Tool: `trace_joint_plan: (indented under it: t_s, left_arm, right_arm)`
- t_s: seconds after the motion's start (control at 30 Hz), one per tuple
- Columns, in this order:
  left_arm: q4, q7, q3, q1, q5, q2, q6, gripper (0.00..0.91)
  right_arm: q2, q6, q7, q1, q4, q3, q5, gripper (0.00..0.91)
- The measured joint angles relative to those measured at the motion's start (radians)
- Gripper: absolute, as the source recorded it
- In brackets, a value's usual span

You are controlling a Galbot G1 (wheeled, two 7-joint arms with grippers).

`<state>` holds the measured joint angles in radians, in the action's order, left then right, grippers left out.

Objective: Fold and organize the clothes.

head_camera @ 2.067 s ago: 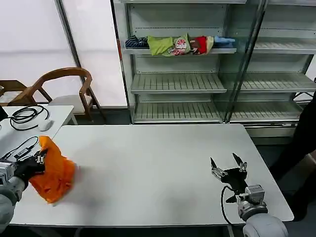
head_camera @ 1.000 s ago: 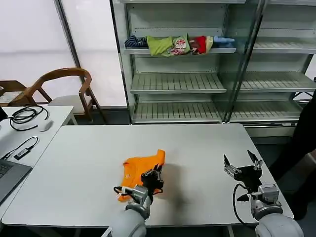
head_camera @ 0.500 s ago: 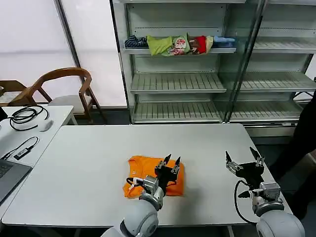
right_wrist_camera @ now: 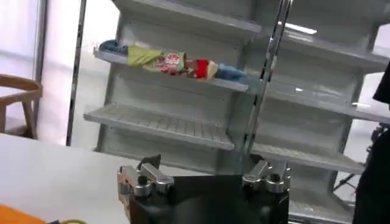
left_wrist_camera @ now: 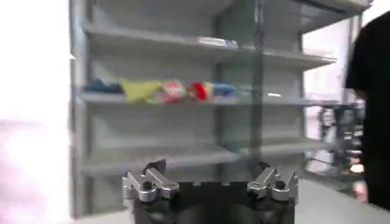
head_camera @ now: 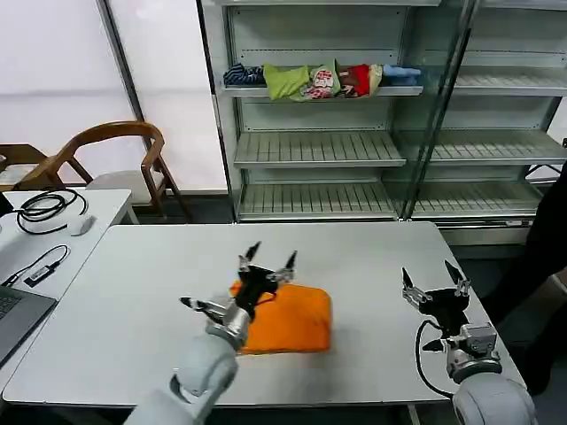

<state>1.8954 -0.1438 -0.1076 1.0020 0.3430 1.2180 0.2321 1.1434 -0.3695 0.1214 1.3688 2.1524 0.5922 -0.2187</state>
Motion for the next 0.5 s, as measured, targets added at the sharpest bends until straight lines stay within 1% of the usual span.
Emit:
trace_joint_plan:
  t_s: [0.1, 0.23, 0.5]
  left_arm:
    - [-0.02, 0.055, -0.097, 0.03, -0.022, -0.04, -0.051, 0.907]
    - [-0.047, 0.107, -0.209, 0.074, -0.04, -0.069, -0.109, 0.907]
    - [-0.084, 0.178, -0.335, 0.114, -0.07, -0.099, -0.175, 0.907]
  right_arm:
    - [0.013, 0.027, -0.004, -0.022, -0.031, -0.016, 0.02, 0.907]
    - [0.028, 0.065, -0.007, -0.053, -0.077, -0.037, 0.036, 0.907]
    - [0.056, 0.138, -0.02, -0.128, -0.183, -0.084, 0.068, 0.907]
